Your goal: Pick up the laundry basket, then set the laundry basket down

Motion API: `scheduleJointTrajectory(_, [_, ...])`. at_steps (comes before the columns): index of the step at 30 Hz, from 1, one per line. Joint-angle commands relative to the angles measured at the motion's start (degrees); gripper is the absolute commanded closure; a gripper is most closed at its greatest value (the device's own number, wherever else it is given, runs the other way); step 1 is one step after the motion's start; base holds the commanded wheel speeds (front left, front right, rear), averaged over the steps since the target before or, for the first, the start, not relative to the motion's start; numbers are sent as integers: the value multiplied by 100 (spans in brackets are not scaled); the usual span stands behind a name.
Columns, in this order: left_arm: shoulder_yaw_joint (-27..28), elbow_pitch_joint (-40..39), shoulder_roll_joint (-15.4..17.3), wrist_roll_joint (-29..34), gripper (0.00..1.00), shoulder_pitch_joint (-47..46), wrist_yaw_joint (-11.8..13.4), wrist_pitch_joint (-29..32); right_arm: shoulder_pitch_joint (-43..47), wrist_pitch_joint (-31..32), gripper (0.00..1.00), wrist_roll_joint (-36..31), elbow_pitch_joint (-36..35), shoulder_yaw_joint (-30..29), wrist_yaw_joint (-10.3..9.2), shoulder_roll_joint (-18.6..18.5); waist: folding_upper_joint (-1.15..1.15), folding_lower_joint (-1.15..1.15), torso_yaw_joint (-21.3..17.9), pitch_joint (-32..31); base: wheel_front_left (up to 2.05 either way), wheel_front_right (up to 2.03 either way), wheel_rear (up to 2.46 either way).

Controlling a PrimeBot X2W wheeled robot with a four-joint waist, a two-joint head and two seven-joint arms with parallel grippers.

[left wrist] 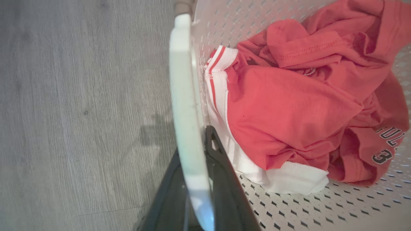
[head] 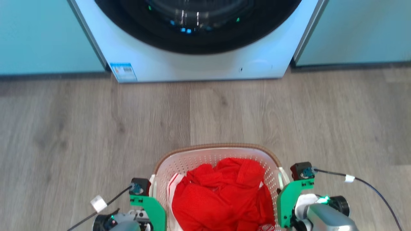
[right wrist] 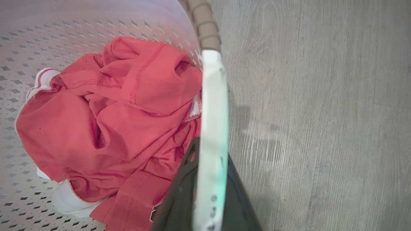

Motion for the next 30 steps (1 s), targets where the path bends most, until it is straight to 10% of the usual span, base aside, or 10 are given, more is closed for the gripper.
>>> scheduleJointTrajectory(1, [64,47,131,-47,100,-149,-15,-69,51,2,100,43,-111,159,10,53,-1,1,-33,-257,0,0,0])
scheduleJointTrajectory(14, [-14,399,238,-84,100,-257,-468,-46,50,52,100,469,-32,567,10,53,-1,1,-170,-629,0,0,0])
scheduleJointTrajectory(30, [-120,431,149,-115,100,-44,-288,-145,37,-49,100,816,77,903,10,53,-1,1,-203,-739,0,0,0])
